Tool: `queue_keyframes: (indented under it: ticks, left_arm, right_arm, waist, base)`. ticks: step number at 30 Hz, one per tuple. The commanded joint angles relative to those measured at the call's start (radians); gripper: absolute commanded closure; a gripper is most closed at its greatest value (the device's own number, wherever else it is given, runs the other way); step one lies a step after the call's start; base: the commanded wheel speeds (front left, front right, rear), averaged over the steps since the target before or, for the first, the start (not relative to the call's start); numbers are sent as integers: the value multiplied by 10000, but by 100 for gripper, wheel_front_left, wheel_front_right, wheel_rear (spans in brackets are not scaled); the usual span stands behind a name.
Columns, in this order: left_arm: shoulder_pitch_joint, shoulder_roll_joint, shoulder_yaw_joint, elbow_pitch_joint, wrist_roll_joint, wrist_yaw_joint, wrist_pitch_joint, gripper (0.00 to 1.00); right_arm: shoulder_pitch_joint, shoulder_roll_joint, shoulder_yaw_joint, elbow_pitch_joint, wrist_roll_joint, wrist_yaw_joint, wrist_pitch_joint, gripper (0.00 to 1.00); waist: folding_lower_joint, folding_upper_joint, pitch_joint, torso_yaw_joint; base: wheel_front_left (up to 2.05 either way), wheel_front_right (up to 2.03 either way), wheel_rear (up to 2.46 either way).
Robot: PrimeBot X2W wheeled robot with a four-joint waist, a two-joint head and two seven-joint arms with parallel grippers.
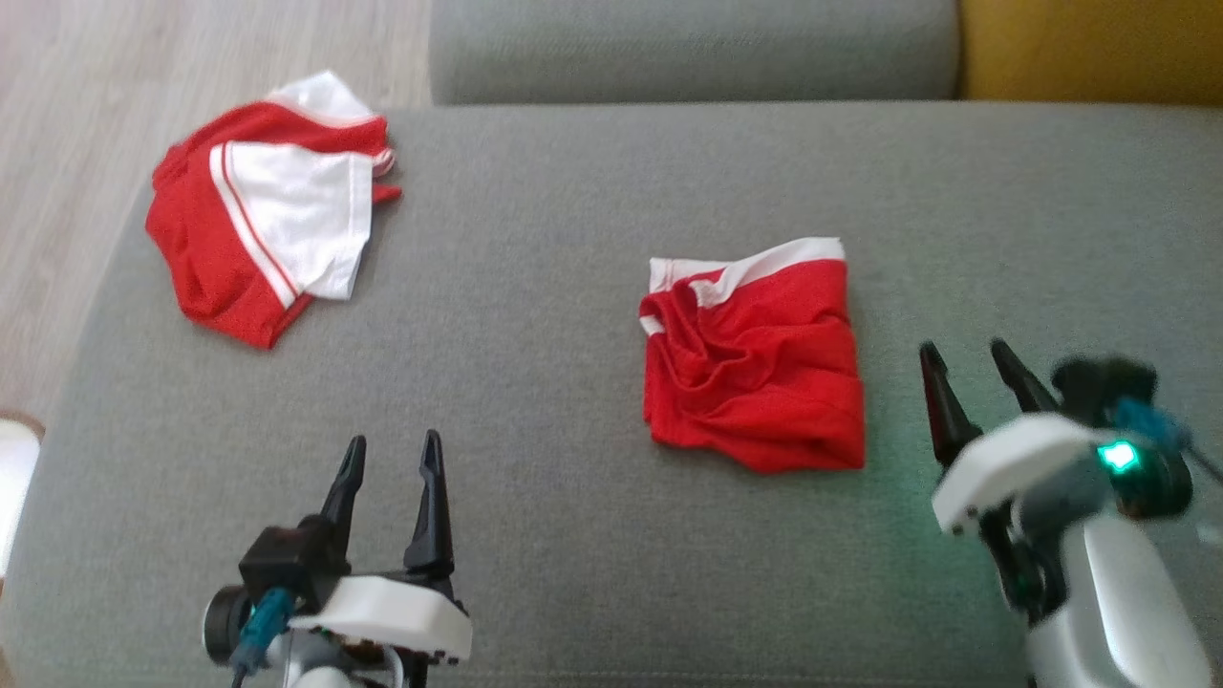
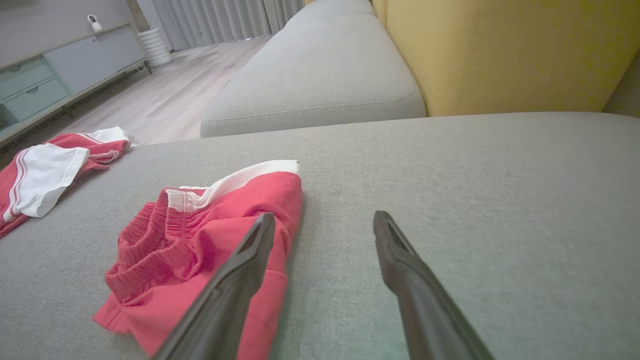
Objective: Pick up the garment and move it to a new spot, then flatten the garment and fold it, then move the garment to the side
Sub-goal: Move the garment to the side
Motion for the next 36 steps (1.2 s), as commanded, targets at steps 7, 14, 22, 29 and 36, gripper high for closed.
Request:
queue_keyframes:
  ticks: [7, 14, 22, 29, 36]
  left_arm:
    - [-947, -41, 146, -496, -8, -39, -120, 0]
    - [-1287, -52, 49, -493, -87, -11, -120, 0]
    - [-1451, -56, 25, -502, -223, 91, -120, 0]
    - [-1577, -57, 9, -653, -179, 114, -120, 0]
    - [-1857, -58, 6, -805, 15, 1, -120, 0]
  right_arm:
    - [-1882, -421, 645, 704, 271, 65, 1147, 0]
    - [-2785, -850, 794, 2224, 887, 65, 1924, 0]
    - [-3344, -1157, 1484, 3078, 1905, 65, 2557, 58]
    - [-3956, -1625, 1910, 3102, 1914, 65, 2055, 100]
    - [-4478, -2147, 1849, 2899, 1589, 65, 1858, 100]
  waist:
    - [0, 0, 1051, 607]
    - [0, 0, 1730, 1116]
    - [0, 0, 1971, 1228]
    - [0, 0, 2203, 812]
    - [0, 0, 2504, -116]
  base:
    - [0, 0, 0]
    - [0, 0, 0]
    - [0, 0, 0]
    - [0, 0, 0]
    - [0, 0, 0]
